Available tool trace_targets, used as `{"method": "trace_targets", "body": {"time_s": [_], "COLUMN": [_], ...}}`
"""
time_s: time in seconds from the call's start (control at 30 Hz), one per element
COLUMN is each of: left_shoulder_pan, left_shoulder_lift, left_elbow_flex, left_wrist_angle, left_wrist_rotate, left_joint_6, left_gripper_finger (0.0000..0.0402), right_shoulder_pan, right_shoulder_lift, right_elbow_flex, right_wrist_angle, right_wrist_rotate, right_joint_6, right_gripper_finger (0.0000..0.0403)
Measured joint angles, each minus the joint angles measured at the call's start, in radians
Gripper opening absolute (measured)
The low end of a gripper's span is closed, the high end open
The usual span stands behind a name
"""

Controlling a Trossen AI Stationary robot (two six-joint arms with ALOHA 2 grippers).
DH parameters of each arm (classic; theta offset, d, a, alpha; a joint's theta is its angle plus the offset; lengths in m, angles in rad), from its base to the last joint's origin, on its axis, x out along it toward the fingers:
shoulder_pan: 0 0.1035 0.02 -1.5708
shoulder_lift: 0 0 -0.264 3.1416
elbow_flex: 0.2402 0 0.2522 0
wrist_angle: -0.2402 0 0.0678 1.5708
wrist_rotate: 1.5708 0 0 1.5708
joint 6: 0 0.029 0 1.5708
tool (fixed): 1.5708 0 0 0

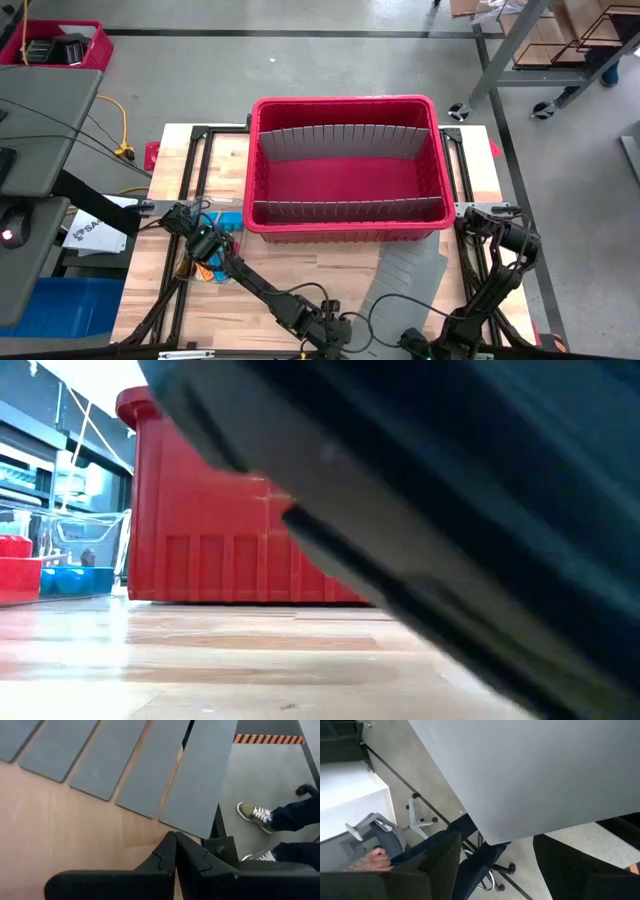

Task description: Sort Items/Unsort Items

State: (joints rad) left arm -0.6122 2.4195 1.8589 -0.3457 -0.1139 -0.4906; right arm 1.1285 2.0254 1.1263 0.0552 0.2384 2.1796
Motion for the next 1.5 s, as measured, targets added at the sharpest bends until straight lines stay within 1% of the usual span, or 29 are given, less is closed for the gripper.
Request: {"method": "trace_targets", "body": {"time_s": [0.2, 0.37, 0.47, 0.63, 0.73, 0.8, 1.03, 1.2, 1.27, 1.5], "left_shoulder_pan": [0.006, 0.008, 0.008, 0.008, 0.008, 0.007, 0.004, 0.003, 0.003, 0.004], "left_shoulder_lift": [0.02, 0.038, 0.039, 0.041, 0.041, 0.041, 0.041, 0.041, 0.042, 0.043], "left_elbow_flex": [0.001, 0.002, 0.003, 0.002, 0.0, -0.001, -0.001, -0.001, -0.001, -0.001], "left_wrist_angle": [0.053, 0.084, 0.084, 0.089, 0.095, 0.096, 0.095, 0.098, 0.104, 0.121], "left_wrist_rotate": [0.001, 0.032, 0.034, 0.032, 0.031, 0.026, 0.02, 0.022, 0.027, 0.028], "left_joint_6": [-0.033, -0.098, -0.108, -0.114, -0.134, -0.134, -0.135, -0.157, -0.171, -0.187], "left_gripper_finger": [0.0, 0.0, 0.0, 0.0, 0.0, 0.0, 0.0, 0.0, 0.0, 0.0], "right_shoulder_pan": [0.006, -0.005, -0.01, -0.016, -0.009, -0.005, 0.017, 0.045, 0.05, 0.051], "right_shoulder_lift": [0.0, 0.03, 0.038, 0.037, 0.038, 0.04, 0.004, -0.04, -0.064, -0.133], "right_elbow_flex": [0.0, 0.003, 0.004, 0.003, 0.0, 0.0, 0.0, 0.0, 0.001, -0.001], "right_wrist_angle": [0.015, 0.021, 0.048, 0.052, 0.088, 0.147, 0.159, 0.14, 0.102, -0.073], "right_wrist_rotate": [0.016, -0.013, 0.016, 0.036, 0.105, 0.158, 0.261, 0.357, 0.383, 0.373], "right_joint_6": [0.003, 0.02, 0.021, 0.021, 0.01, 0.011, -0.005, -0.013, -0.018, -0.01], "right_gripper_finger": [0.024, 0.024, 0.0241, 0.0241, 0.0241, 0.0241, 0.0241, 0.024, 0.024, 0.0239]}}
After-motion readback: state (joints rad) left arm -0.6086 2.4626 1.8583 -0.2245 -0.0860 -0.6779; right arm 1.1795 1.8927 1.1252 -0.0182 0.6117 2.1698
